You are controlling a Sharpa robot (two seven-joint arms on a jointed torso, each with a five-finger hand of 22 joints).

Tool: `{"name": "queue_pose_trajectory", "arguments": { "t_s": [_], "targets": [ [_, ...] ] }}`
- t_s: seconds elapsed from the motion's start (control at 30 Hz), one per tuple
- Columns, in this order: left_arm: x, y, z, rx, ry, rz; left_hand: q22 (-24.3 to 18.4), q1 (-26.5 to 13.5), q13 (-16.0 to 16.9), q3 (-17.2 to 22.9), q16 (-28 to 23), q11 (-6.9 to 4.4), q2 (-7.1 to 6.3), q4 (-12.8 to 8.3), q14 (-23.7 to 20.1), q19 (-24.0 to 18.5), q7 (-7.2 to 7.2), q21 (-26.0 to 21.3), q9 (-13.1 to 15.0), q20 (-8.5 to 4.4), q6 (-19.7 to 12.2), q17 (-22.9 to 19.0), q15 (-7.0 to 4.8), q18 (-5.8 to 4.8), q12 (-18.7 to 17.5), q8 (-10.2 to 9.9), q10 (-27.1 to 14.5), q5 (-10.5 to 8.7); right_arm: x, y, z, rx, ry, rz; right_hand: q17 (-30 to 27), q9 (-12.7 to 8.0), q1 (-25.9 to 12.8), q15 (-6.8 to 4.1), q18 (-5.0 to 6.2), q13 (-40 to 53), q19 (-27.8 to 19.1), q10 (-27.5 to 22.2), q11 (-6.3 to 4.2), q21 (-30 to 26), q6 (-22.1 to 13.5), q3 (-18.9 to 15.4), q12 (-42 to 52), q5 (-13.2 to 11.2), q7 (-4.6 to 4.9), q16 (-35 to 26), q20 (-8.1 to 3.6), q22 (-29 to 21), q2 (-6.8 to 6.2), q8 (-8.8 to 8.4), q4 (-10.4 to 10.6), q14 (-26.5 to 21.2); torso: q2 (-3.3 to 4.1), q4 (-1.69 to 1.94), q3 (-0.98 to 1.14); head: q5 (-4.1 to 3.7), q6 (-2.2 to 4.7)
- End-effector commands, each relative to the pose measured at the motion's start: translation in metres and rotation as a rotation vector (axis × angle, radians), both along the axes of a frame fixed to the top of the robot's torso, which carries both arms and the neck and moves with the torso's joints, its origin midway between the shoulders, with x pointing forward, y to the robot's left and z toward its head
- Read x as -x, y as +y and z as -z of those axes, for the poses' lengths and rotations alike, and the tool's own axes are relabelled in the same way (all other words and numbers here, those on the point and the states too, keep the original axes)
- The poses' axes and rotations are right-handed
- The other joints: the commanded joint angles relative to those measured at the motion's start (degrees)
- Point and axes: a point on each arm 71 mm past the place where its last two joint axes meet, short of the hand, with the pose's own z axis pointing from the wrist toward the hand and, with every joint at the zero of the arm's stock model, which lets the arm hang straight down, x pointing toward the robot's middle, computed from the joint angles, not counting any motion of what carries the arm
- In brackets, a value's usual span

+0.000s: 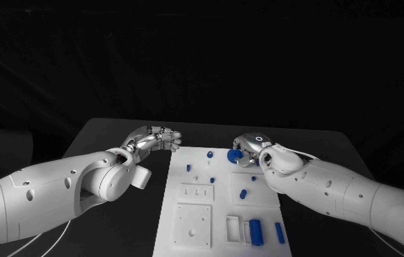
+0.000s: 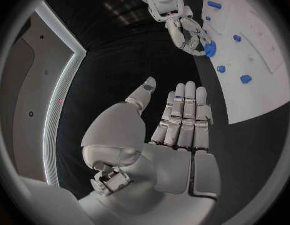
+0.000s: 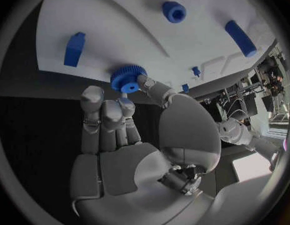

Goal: Assemble the parts on the task board

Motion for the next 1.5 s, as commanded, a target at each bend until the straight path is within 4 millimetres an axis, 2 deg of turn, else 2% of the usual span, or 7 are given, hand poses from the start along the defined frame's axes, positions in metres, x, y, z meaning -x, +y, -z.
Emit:
{"name": "queue_pose_trajectory", "arguments": {
  "t_s": [0.03, 0.37, 0.57, 0.73, 1.0, 1.33, 1.5],
  "targets": [
    [0.001, -0.003, -0.002, 0.009, -0.01, 0.016, -0.01, -0.34, -0.08, 0.29, -0.2, -0.14, -0.05, 0.16, 0.2, -0.31, 0.33, 0.19, -0.07, 0.07, 0.24, 0.08, 0.06, 0.7, -0.35, -0.33, 0.36, 0.17, 0.004, 0.006, -0.01, 0.018, -0.078, -0.014, 0.1, 0.0, 0.14, -0.43, 3.59, -0.1, 0.42, 0.24, -0.25, 0.37, 5.41, 0.63, 0.37, -0.38, 0.45, -0.35, -0.04, 0.91, -0.9, 0.07, 0.29, 0.12, 0.04, 0.03, -0.05, -0.16, 0.01],
    [0.001, -0.003, -0.002, 0.009, -0.01, 0.016, -0.01, -0.34, -0.08, 0.3, -0.21, -0.14, -0.03, 0.15, 0.21, -0.31, 0.33, 0.2, -0.07, 0.06, 0.25, 0.1, 0.06, 0.7, -0.37, -0.33, 0.39, 0.17, 0.019, 0.04, -0.029, -0.02, -0.149, -0.118, 0.36, 0.06, 0.72, -0.5, 3.59, -0.35, 0.61, 0.48, -0.32, 0.44, 5.68, 1.98, 0.37, -1.11, 0.38, -0.52, -0.09, 0.86, -2.05, -0.03, 1.48, 0.26, 0.02, 0.03, -0.05, -0.13, 0.21],
    [0.001, -0.003, -0.002, 0.009, -0.01, 0.018, -0.01, -0.36, -0.08, 0.3, -0.23, -0.15, -0.03, 0.15, 0.21, -0.31, 0.32, 0.2, -0.08, 0.06, 0.26, 0.12, 0.06, 0.7, -0.39, -0.34, 0.4, 0.17, 0.024, 0.067, -0.031, -0.031, -0.145, -0.17, 0.43, 0.08, 0.92, -0.52, 3.59, -0.39, 0.68, 0.54, -0.34, 0.47, 5.72, 2.21, 0.38, -1.08, 0.36, -0.53, -0.13, 0.86, -2.29, -0.06, 1.61, 0.3, 0.06, 0.09, -0.04, -0.09, 0.3],
    [0.002, -0.005, -0.002, 0.011, -0.01, 0.021, -0.01, -0.37, -0.08, 0.3, -0.25, -0.15, -0.03, 0.15, 0.22, -0.31, 0.32, 0.21, -0.08, 0.06, 0.27, 0.13, 0.06, 0.7, -0.4, -0.34, 0.41, 0.17, 0.028, 0.086, -0.029, -0.028, -0.143, -0.206, 0.45, 0.07, 0.94, -0.52, 3.59, -0.4, 0.69, 0.54, -0.33, 0.48, 5.7, 2.26, 0.38, -1.04, 0.37, -0.54, -0.13, 0.86, -2.34, -0.08, 1.69, 0.3, 0.09, 0.18, -0.15, -0.18, 0.38],
    [0.002, -0.007, -0.003, 0.011, -0.011, 0.024, -0.01, -0.4, -0.08, 0.29, -0.26, -0.15, -0.03, 0.15, 0.22, -0.32, 0.32, 0.21, -0.09, 0.07, 0.28, 0.15, 0.06, 0.7, -0.42, -0.35, 0.43, 0.16, 0.03, 0.098, -0.017, 0.004, -0.119, -0.229, 0.46, 0.07, 0.98, -0.51, 3.59, -0.42, 0.74, 0.54, -0.33, 0.52, 5.67, 2.31, 0.37, -0.93, 0.37, -0.57, -0.14, 0.87, -2.35, -0.12, 1.74, 0.31, 0.13, 0.33, -0.21, -0.33, 0.25],
    [0.0, -0.007, -0.006, 0.012, -0.017, 0.025, -0.01, -0.36, -0.08, 0.31, -0.29, -0.15, -0.06, 0.12, 0.22, -0.33, 0.31, 0.21, -0.1, 0.06, 0.28, 0.17, 0.06, 0.71, -0.45, -0.36, 0.43, 0.15, 0.031, 0.102, -0.006, 0.03, -0.088, -0.229, 0.49, 0.07, 1.03, -0.49, 3.59, -0.45, 0.79, 0.51, -0.3, 0.59, 5.59, 2.29, 0.36, -0.51, 0.4, -0.64, -0.15, 0.9, -2.34, -0.2, 1.77, 0.32, 0.09, 0.1, -0.13, -0.08, -0.19],
    [0.0, -0.008, -0.007, 0.012, -0.018, 0.026, -0.01, -0.34, -0.08, 0.31, -0.3, -0.15, -0.07, 0.11, 0.22, -0.33, 0.31, 0.21, -0.1, 0.06, 0.28, 0.19, 0.06, 0.71, -0.47, -0.36, 0.44, 0.15, 0.03, 0.102, -0.004, 0.039, -0.079, -0.222, 0.49, 0.07, 1.01, -0.48, 3.59, -0.46, 0.78, 0.49, -0.29, 0.6, 5.55, 2.25, 0.36, -0.41, 0.42, -0.67, -0.15, 0.91, -2.35, -0.23, 1.77, 0.32, 0.11, 0.12, -0.08, -0.07, -0.27]
  ]
}}
